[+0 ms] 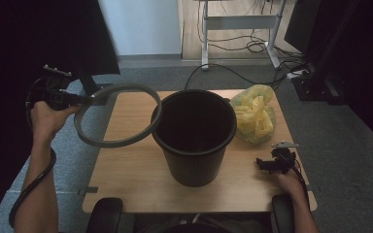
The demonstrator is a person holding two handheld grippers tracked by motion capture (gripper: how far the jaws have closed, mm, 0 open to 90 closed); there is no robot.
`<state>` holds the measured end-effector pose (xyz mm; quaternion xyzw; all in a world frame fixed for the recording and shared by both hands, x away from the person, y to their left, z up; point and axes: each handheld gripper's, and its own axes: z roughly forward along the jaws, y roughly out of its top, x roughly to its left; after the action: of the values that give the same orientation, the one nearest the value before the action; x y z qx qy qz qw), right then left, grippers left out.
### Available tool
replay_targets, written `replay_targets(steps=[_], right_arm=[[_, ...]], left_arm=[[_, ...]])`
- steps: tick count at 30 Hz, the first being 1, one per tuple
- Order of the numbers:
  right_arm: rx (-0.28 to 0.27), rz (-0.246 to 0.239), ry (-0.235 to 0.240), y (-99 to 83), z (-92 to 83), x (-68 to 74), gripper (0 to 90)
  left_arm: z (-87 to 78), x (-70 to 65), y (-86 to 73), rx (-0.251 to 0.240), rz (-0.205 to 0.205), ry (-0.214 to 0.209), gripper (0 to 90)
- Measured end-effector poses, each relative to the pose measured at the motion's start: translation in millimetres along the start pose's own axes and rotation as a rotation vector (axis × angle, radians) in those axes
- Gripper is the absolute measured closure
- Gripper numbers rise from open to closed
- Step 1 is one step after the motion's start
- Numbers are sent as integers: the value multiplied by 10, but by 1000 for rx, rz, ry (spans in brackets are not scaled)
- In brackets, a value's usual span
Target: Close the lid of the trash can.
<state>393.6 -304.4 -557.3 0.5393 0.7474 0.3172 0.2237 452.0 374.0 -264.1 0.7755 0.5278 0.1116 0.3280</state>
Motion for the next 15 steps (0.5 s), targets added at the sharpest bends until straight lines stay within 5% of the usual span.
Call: replay_targets(steps=[15], right_arm=[[0, 0, 0, 0, 0, 0, 0]], left_arm=[[287, -310, 131, 9, 63, -75, 786]])
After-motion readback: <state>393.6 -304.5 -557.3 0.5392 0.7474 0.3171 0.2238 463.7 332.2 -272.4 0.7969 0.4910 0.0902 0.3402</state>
